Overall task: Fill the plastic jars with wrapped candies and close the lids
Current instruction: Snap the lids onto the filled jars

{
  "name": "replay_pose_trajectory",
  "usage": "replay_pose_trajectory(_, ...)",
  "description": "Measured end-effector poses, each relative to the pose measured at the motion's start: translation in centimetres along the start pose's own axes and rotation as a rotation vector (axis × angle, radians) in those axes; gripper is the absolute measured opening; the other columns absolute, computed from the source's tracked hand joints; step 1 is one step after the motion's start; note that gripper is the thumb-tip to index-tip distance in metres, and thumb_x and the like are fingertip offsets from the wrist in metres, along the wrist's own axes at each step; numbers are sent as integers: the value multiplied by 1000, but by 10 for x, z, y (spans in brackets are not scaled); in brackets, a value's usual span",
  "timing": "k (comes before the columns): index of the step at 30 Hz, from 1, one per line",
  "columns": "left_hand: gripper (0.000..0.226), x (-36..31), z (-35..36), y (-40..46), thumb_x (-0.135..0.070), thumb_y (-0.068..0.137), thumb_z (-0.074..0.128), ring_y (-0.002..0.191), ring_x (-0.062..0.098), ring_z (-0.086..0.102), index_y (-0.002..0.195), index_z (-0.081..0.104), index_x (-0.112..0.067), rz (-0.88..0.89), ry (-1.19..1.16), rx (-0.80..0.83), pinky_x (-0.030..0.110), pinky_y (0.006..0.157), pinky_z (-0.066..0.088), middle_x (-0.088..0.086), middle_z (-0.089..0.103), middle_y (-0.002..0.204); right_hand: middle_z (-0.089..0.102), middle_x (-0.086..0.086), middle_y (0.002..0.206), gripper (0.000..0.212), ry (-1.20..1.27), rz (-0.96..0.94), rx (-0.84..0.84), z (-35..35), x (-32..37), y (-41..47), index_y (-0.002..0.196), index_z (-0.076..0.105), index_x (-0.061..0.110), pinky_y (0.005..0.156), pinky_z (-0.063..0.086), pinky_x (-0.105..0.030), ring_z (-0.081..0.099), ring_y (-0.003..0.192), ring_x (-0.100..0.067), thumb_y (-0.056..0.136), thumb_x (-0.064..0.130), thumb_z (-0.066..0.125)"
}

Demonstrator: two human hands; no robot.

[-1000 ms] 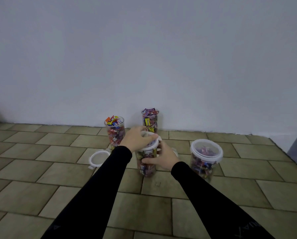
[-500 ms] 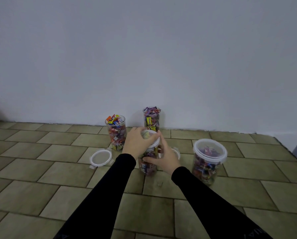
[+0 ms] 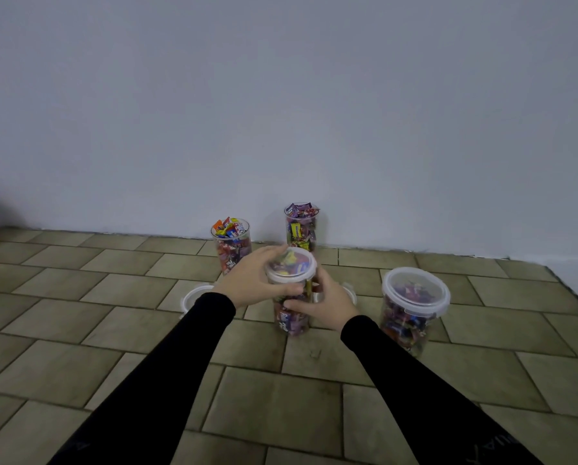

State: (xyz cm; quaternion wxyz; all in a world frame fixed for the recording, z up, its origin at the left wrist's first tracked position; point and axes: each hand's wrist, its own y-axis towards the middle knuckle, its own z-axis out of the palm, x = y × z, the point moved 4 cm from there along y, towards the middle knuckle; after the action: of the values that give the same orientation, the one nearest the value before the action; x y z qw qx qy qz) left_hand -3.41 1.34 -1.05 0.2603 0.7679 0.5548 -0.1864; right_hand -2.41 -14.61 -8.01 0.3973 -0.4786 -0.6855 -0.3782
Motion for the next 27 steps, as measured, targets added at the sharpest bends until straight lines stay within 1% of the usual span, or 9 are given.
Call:
replay_pose_trajectory(3, 88, 2, 4, -3, -48, 68, 83, 121, 1, 45, 144, 45, -23, 7, -46, -56, 15, 100, 32, -9, 50, 137, 62, 12, 116, 74, -57, 15, 10, -2, 1, -1, 130, 51, 27, 77, 40, -7, 56, 109, -8, 66, 39, 86)
replay_pose_trajectory(7, 89, 10, 13, -7, -57, 61, 81, 117, -1, 50, 139, 48, -29, -24, -210, -135, 14, 98, 39, -13, 53, 132, 57, 15, 108, 72, -53, 12, 5, -4, 3, -2, 130, 51, 25, 67, 37, 3, 51, 99, -3, 67, 32, 86)
replay_pose_trajectory(10, 83, 8, 17, -6, -47, 68, 83, 115, -3, 49, 140, 47, -28, -34, -222, -165, 8, 94, 36, -15, 52, 131, 58, 16, 111, 74, -29, 18, 19, -6, 3, 2, 131, 50, 26, 69, 38, 2, 52, 102, -4, 68, 30, 86)
replay_pose_trajectory(15, 95, 14, 20, 1, -50, 68, 80, 126, 5, 44, 147, 38, -21, -63, -261, -104, 25, 107, 36, -8, 45, 141, 55, 7, 133, 88, 7, -9, 14, 1, -1, 6, 144, 37, 21, 96, 40, -19, 49, 126, -11, 70, 28, 85)
replay_pose_trajectory(17, 96, 15, 19, 2, -46, 71, 80, 128, 2, 40, 149, 32, -19, -51, -237, -72, 17, 105, 31, -7, 40, 146, 36, 6, 147, 104, -30, -53, -82, 4, -3, 2, 153, 16, 17, 109, 30, -25, 32, 137, -10, 72, 28, 82)
replay_pose_trajectory(19, 94, 15, 16, -1, -41, 74, 80, 127, -1, 36, 150, 30, -20, -32, -266, -93, 11, 100, 27, -10, 39, 145, 23, -1, 154, 106, -99, -152, -216, 3, 3, -4, 153, 10, 15, 115, 18, -25, 19, 143, -12, 73, 37, 76)
replay_pose_trajectory(23, 69, 32, 2, -9, -59, 79, 61, 104, 11, 54, 138, 47, -29, -49, -384, -312, 30, 95, 46, 1, 57, 124, 34, -7, 147, 82, -168, -433, -412, 0, 49, -9, 146, 32, 10, 111, 17, -10, 25, 136, -5, 75, 40, 60)
replay_pose_trajectory(25, 47, 42, -4, -11, -49, 85, 57, 95, 17, 57, 126, 57, -27, -59, -378, -375, 39, 90, 51, 3, 63, 112, 42, -8, 139, 64, -201, -528, -427, 4, 75, -4, 136, 47, 12, 112, 28, -22, 34, 133, -13, 77, 33, 60)
replay_pose_trajectory(27, 27, 51, -10, -13, -25, 90, 59, 87, 13, 57, 116, 64, -20, -87, -285, -376, 39, 83, 53, 2, 65, 107, 49, -8, 131, 46, -322, -621, -440, 14, 98, 5, 121, 59, 12, 109, 34, -38, 40, 127, -24, 77, 26, 59)
